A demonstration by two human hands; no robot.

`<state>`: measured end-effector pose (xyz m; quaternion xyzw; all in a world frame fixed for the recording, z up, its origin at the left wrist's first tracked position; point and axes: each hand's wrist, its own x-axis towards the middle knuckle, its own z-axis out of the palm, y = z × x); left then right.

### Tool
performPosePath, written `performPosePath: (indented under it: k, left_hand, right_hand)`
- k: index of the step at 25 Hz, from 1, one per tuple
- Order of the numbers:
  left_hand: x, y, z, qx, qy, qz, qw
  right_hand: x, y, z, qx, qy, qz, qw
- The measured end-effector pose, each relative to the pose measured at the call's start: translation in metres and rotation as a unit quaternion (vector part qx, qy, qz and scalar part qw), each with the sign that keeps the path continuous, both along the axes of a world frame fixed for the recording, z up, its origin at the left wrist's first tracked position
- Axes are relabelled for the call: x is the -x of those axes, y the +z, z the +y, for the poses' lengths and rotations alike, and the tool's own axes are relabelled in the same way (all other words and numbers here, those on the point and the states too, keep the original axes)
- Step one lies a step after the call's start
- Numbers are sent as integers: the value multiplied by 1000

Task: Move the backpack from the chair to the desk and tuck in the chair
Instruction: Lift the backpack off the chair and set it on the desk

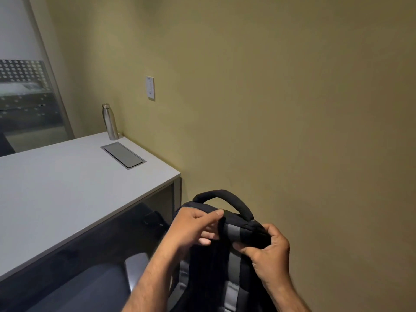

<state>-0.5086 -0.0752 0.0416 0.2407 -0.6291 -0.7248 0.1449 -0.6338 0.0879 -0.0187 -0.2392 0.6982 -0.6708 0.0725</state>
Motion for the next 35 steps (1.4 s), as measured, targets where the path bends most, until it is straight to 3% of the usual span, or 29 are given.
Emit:
performPosePath:
  k: [3,5,6,10,14,16,22,25,28,30,35]
  left_hand:
    - [-6,-8,-53,36,109,70,991]
    - [-12,-25,-93,79,223,65,969]
    - [-12,-33,-111,96,242,48,964]
    - [26,-52,-162,128,150,12,980]
    - [79,-44,-220,130,279,6,951]
    - [99,-33,-243,139,347,-16,928]
    - [144,-4,-305,174,525,31,832]
    - [150,15,-349,183,567,74,800]
    - [149,32,-400,205,562,115,793]
    - [148,41,-438,212,556,140,791]
    - [148,60,-553,242,538,167,790]
  right_hand:
    - [32,24,-32,46,15,20,999]
    - [53,41,-51,81,26,15,996]
    - [62,49,-60,99,29,13,995]
    - [97,77,-117,162,70,-5,984]
    - [141,93,-183,202,137,-24,969]
    - [159,99,-219,198,163,-24,966]
    - [210,121,-320,164,208,-10,964]
    - [228,133,-361,115,225,33,967]
    - [241,138,-403,54,227,104,967]
    - [248,129,-432,20,235,103,966]
    - [236,87,-524,-8,279,-65,958]
